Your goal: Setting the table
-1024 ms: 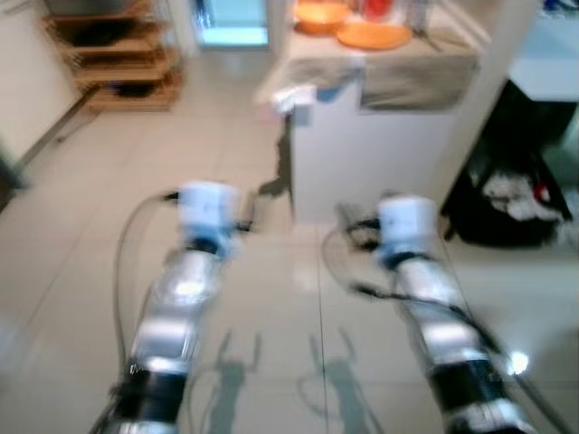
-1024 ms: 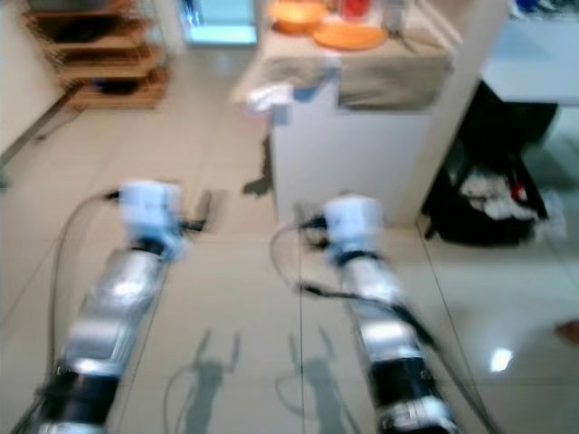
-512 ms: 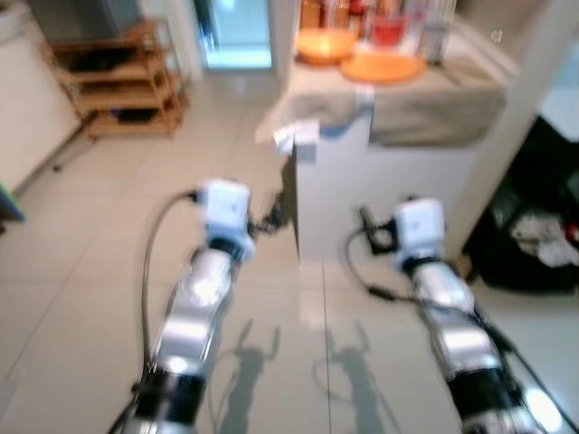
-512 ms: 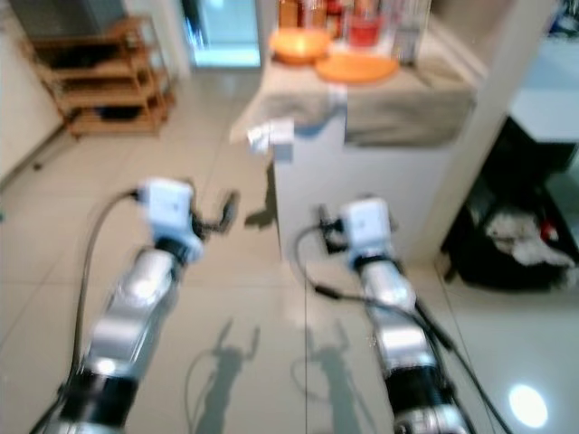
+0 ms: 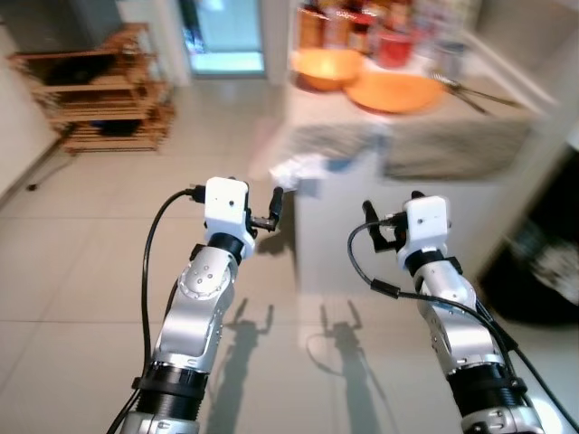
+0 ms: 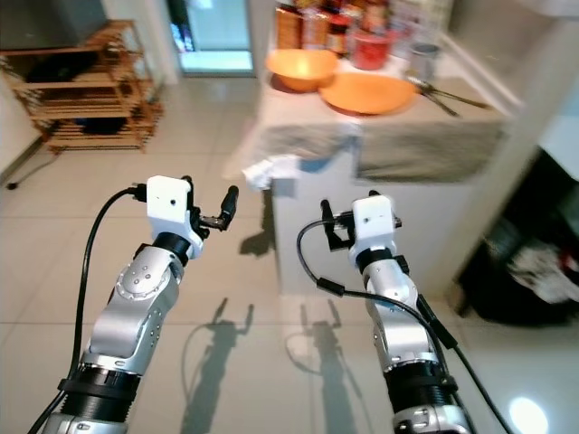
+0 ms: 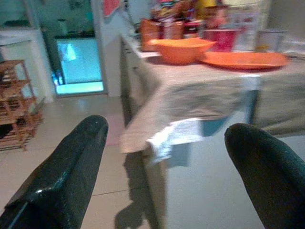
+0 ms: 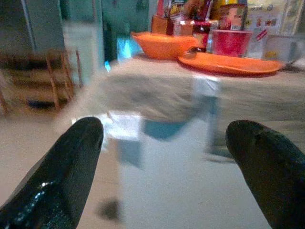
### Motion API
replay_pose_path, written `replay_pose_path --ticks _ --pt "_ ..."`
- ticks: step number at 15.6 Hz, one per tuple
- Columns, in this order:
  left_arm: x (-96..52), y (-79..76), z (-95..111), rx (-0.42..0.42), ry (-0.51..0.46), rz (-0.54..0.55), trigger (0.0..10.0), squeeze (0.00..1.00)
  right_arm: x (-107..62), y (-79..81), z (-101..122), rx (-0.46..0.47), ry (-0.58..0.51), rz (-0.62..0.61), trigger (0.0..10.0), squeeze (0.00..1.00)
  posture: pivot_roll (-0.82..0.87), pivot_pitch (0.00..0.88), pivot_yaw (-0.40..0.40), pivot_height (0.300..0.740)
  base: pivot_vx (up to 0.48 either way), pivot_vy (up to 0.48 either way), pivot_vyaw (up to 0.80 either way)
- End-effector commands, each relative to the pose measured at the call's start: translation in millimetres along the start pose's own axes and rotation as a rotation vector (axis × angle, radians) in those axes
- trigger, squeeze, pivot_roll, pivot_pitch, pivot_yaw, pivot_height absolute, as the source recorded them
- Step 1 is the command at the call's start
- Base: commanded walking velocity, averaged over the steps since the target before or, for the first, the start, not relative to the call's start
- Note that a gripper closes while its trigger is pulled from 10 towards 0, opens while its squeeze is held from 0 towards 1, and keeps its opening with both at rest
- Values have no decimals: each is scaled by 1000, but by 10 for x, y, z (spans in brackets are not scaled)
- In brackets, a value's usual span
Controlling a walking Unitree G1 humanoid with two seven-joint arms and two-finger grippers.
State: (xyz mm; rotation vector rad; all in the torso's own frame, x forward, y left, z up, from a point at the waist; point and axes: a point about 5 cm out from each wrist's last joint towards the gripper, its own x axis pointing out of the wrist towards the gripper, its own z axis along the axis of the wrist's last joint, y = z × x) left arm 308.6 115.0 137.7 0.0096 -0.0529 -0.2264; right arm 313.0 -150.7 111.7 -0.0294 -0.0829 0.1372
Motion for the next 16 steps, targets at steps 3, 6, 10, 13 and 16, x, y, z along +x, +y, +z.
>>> replay_pose_path --ticks 3,6,10,13,16 --pt "-182 301 -42 -59 4 73 10000 0 -152 -84 61 63 -33 13 10000 0 -127 0 57 740 480 0 0" --pt "-362 416 -127 -51 46 92 10000 0 -373 -103 -46 65 -3 -1 10000 0 -118 0 66 740 160 0 0" --pt "-720 610 -276 -77 125 153 10000 0 -666 -4 -173 43 44 36 10000 0 -111 0 98 740 0 0 0" --pt "-736 604 -277 -84 116 170 10000 0 -687 -36 -196 55 64 16 10000 0 -107 0 90 740 0 0 0" --pt "-606 510 -209 -95 87 156 10000 0 -610 -35 -155 29 59 31 10000 0 -115 0 70 740 0 0 0"
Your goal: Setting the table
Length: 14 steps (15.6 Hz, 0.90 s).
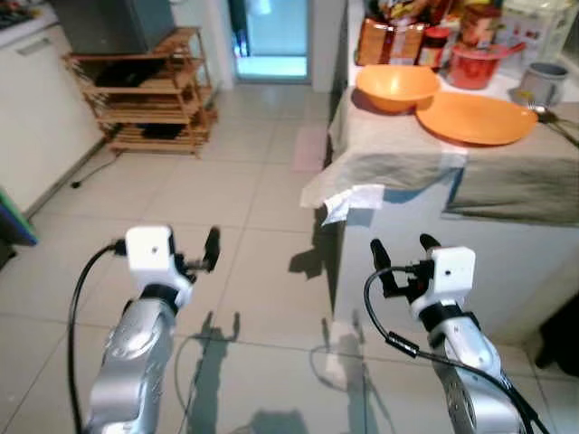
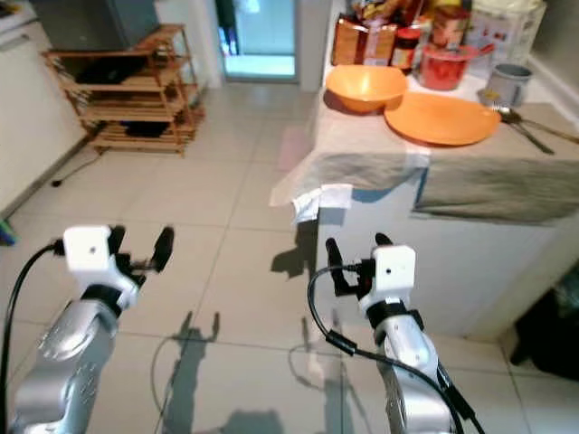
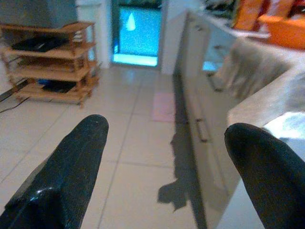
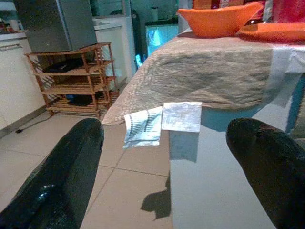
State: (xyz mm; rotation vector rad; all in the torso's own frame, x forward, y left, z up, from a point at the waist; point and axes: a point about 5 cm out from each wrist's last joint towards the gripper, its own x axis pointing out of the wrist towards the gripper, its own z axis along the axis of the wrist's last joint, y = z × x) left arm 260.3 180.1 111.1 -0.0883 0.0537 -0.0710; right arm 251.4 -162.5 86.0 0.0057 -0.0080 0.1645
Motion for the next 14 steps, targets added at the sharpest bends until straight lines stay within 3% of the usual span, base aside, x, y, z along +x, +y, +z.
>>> replay_pose_path --ticks 1,7,14 --pt "24 -24 36 10 -11 -1 10000 0 35 -6 60 -15 -14 6 10000 0 -115 0 67 740 0 0 0" --pt "229 -81 132 63 -21 -19 10000 0 143 88 65 -14 -20 13 10000 0 -116 0 94 740 0 -464 0" --pt "271 -119 168 75 -32 -19 10000 0 212 146 66 -17 -18 29 10000 0 -101 0 89 740 0 -444 0"
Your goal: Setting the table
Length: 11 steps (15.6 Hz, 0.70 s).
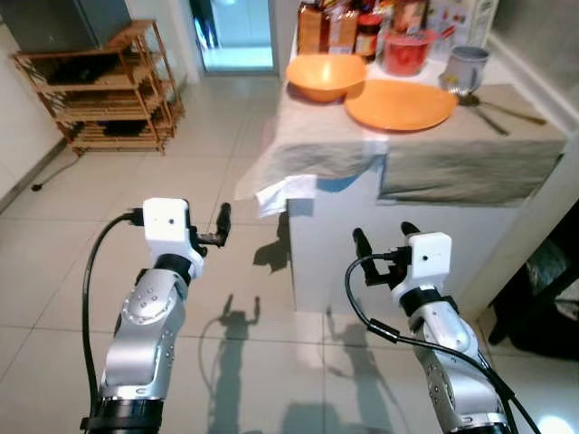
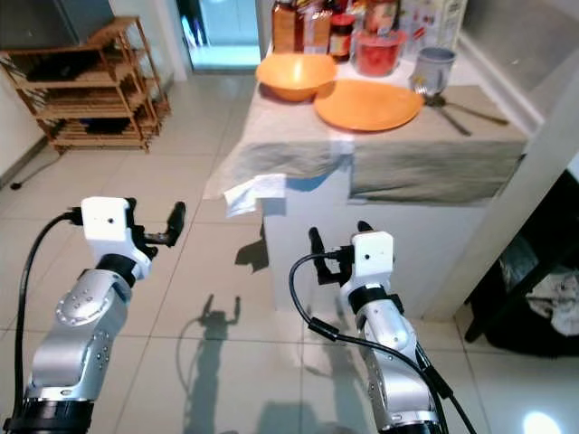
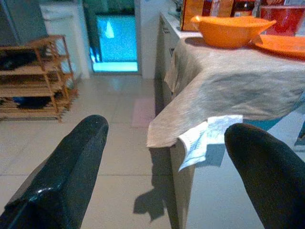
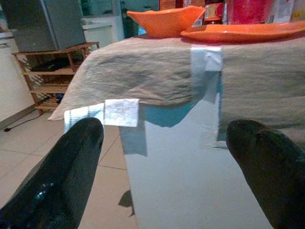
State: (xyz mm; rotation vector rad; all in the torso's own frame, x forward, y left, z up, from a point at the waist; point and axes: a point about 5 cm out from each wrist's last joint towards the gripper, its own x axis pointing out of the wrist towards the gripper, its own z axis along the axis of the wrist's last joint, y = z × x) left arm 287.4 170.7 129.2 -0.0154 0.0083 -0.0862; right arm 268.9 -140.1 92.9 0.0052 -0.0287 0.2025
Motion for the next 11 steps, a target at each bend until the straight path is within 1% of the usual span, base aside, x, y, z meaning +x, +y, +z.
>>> replay_pose_path --ticks 1,3,5,6,7,8,9,11 --pt "7 -30 -17 2 10 0 10000 0 13 -46 2 -16 3 -6 10000 0 -101 0 89 740 0 -446 0" --pt "11 -35 -21 15 20 -11 10000 0 38 -35 10 -19 0 1 10000 0 -95 0 90 740 0 -427 0" --pt "23 -36 -13 28 17 -15 10000 0 56 -28 7 -29 -1 1 10000 0 -95 0 92 740 251 -407 0" --pt "30 -40 -5 30 13 -16 10000 0 68 -50 -1 -41 6 -28 10000 0 -93 0 92 740 255 -405 0" --pt "35 -43 0 32 11 -16 10000 0 70 -48 18 -30 -12 -24 10000 0 -93 0 94 740 247 -409 0" --pt "39 -46 6 33 9 -17 10000 0 73 -45 27 -17 -18 -19 10000 1000 -93 0 94 740 251 -405 0" --pt "45 -54 17 36 5 -19 10000 0 82 -39 31 -9 -18 -7 10000 1000 -91 0 92 740 255 -405 0" --pt "49 -44 36 44 -8 -7 10000 0 101 -59 15 -47 2 -33 10000 1000 -88 0 89 740 251 -405 0"
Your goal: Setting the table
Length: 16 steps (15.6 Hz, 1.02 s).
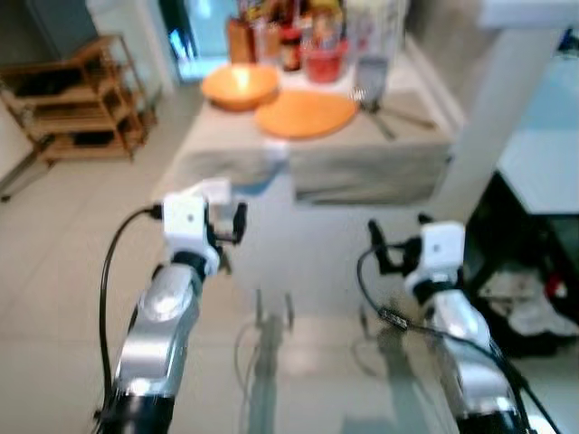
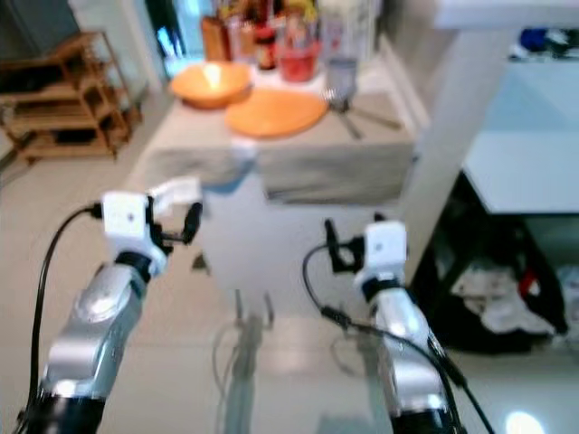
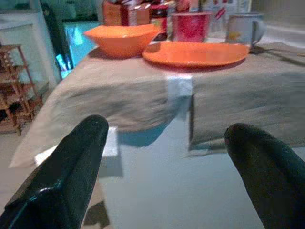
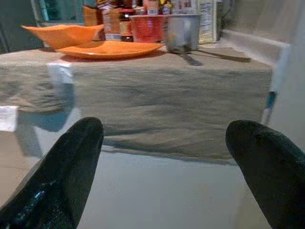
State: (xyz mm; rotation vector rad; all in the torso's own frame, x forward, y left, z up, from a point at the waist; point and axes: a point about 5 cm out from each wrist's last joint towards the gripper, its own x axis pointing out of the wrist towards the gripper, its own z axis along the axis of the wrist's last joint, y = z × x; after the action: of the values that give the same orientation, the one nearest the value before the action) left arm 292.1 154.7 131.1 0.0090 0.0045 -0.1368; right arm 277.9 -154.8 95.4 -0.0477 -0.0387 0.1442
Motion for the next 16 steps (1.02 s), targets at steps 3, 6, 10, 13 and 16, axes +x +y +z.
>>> replay_pose_path --ticks 3,6,10,13,16 --pt "-9 88 72 21 -29 23 10000 0 58 118 22 -19 -5 30 10000 0 -85 0 86 740 0 -124 0" --pt "-1 57 130 26 -55 11 10000 0 72 127 31 -25 -10 30 10000 0 -82 0 87 740 259 0 0" --pt "8 75 141 16 -58 25 10000 0 82 149 24 -30 -8 33 10000 0 -81 0 86 740 458 0 0" --pt "19 41 158 -13 -71 9 10000 0 100 152 30 -39 -8 40 10000 0 -83 0 83 740 467 0 0" --pt "30 55 156 -19 -66 22 10000 0 105 148 26 -45 -6 47 10000 0 -82 0 83 740 480 0 0"
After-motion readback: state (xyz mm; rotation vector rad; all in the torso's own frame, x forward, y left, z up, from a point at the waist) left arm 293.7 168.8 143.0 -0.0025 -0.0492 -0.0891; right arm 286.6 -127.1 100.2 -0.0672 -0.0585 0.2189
